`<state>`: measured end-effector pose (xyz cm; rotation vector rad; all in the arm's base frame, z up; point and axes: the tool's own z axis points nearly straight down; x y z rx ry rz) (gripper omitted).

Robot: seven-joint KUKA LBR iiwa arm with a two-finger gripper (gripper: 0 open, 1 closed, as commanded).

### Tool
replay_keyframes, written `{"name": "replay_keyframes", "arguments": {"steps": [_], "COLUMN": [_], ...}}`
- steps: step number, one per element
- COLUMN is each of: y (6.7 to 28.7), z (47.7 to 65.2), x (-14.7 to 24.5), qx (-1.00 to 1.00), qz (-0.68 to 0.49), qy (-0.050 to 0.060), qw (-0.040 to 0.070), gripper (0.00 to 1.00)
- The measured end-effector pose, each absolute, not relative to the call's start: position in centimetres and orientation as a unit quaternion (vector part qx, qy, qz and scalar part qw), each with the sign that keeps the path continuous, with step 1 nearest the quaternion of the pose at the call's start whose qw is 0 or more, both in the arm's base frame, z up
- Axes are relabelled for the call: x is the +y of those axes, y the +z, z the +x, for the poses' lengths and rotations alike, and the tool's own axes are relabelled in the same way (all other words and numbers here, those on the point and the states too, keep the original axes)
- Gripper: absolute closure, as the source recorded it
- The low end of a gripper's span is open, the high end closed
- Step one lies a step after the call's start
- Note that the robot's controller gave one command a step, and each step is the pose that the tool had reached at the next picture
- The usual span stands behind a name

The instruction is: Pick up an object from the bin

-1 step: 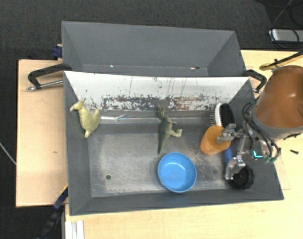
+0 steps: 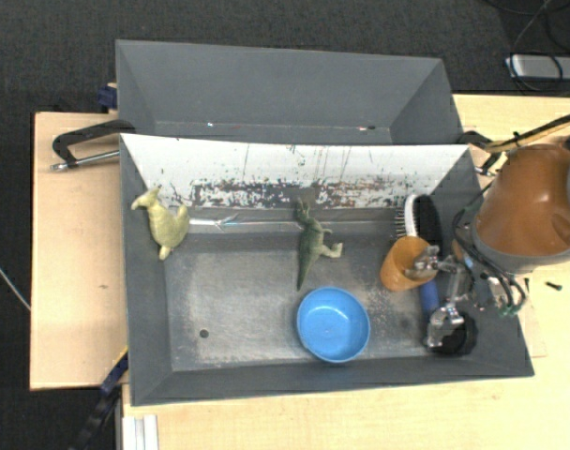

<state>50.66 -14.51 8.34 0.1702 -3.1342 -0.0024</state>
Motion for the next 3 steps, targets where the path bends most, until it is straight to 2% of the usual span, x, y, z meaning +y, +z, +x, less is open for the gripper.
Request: {"name": "replay_keyframes", "arguments": {"steps": [1,2,3], "y": [8.9,27.9,29.5], "z": [51.1,53.3,50.5], "x": [-14.2,-13.7,-14.0], "qx": [-0.998,-0.998,-0.985], "qz": [0.057,0.058,0.173], "qy": [-0.002,0.002,0.001], "qw": [-0.005,-0.008,-0.003], "gripper": [1.0,1.0,1.0]}}
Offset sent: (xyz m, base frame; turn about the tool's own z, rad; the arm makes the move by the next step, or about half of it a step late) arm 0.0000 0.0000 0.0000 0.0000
